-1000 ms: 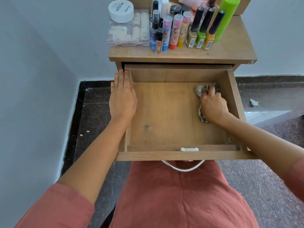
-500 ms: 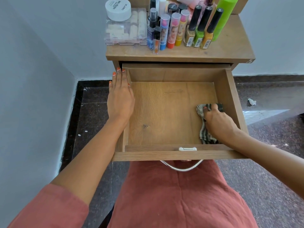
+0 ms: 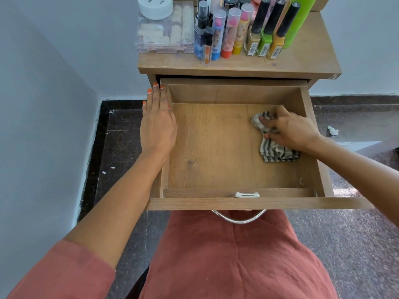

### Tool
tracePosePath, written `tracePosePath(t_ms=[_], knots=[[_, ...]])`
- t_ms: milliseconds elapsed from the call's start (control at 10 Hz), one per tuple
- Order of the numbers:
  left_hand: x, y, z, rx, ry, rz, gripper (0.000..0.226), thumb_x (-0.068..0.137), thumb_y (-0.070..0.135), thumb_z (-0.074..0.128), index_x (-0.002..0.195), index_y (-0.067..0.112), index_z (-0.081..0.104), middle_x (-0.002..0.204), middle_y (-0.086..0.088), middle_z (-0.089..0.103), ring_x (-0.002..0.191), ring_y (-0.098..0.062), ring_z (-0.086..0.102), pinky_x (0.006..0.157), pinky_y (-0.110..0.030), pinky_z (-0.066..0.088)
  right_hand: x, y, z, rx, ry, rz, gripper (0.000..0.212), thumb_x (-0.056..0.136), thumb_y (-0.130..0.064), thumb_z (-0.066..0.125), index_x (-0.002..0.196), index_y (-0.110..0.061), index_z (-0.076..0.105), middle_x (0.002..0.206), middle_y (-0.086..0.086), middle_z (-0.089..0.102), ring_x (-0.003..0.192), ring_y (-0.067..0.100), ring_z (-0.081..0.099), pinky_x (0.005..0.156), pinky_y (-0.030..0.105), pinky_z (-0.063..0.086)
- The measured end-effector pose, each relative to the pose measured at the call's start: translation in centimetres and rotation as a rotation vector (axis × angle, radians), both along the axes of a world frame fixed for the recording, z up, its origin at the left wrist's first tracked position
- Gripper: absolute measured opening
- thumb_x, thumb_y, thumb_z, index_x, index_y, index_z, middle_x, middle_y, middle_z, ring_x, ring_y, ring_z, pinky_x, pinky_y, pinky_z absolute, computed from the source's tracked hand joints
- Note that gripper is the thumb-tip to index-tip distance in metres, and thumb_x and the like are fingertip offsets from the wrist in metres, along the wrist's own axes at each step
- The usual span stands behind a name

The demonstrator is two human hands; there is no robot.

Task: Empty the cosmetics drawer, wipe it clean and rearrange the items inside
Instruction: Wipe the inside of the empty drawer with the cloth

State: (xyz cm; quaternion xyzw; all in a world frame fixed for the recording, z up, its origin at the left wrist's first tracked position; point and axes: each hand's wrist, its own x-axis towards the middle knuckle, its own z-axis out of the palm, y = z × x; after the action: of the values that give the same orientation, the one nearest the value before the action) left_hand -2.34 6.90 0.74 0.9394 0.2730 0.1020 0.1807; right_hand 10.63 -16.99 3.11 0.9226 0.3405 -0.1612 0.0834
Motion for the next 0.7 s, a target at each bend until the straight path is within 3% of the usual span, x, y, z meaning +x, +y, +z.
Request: tracePosePath(t_ms=[100,300,400,500,600,700], knots=[[0.0,0.0,0.0,-0.001,0.005,0.001,0.048,0.1,0.011,0.019,0.146,0.007,0.01,0.157,-0.009,0.006,0.145,-0.019,0.002,0.118,-0.03,0.002,-2.1,-0.6,0.7,0.062,0.117,0.138,0.037,0.091,-0.038,0.048,0.126,-0.029,0.053,0.137,0.005,0.032,0.121,0.026,0.044,0.092,0.045,0.048],[-0.1,0.0,-0.1,0.004,0.005,-0.004,0.048,0.1,0.011,0.02,0.146,0.007,0.01,0.156,-0.009,0.006,0.145,-0.019,0.002,0.118,-0.03,0.001,-5.5,-1.2,0.6,-0.016,0.286,0.45,0.029,0.092,-0.032,0.048,0.117,-0.044,0.057,0.136,-0.012,0.035,0.122,0.008,0.037,0.083,0.029,0.048],[-0.1,0.1,-0.1,0.001,0.002,-0.004,0.047,0.1,0.011,0.019,0.146,0.007,0.011,0.156,-0.009,0.007,0.145,-0.02,0.003,0.118,-0.031,0.002,-5.1,-2.3,0.4,-0.07,0.325,0.529,0.028,0.092,-0.03,0.049,0.113,-0.046,0.058,0.129,-0.016,0.04,0.117,0.003,0.039,0.073,0.018,0.041],[0.0,0.1,0.0,0.004,0.004,-0.004,0.047,0.1,0.012,0.019,0.146,0.007,0.011,0.156,-0.009,0.007,0.145,-0.019,0.003,0.118,-0.031,0.002,-4.2,-3.2,0.9,-0.141,0.353,0.525,0.029,0.091,-0.028,0.051,0.112,-0.046,0.059,0.124,-0.021,0.041,0.109,-0.004,0.037,0.073,0.013,0.033],[-0.1,0.0,0.0,0.005,0.004,-0.002,0.047,0.1,0.012,0.019,0.146,0.007,0.011,0.156,-0.009,0.007,0.145,-0.02,0.003,0.118,-0.032,0.002,-3.6,-3.4,1.2,-0.215,0.401,0.558,0.04,0.09,-0.018,0.05,0.117,-0.046,0.055,0.125,-0.021,0.037,0.103,-0.007,0.03,0.073,0.012,0.036],[-0.1,0.0,0.0,0.007,0.008,-0.002,0.048,0.1,0.012,0.019,0.146,0.008,0.01,0.156,-0.009,0.007,0.145,-0.019,0.003,0.118,-0.031,0.002,-3.2,-3.4,1.8,-0.337,0.43,0.624,0.06,0.088,-0.005,0.045,0.13,-0.047,0.041,0.137,-0.017,0.026,0.119,0.001,0.028,0.074,0.011,0.041]])
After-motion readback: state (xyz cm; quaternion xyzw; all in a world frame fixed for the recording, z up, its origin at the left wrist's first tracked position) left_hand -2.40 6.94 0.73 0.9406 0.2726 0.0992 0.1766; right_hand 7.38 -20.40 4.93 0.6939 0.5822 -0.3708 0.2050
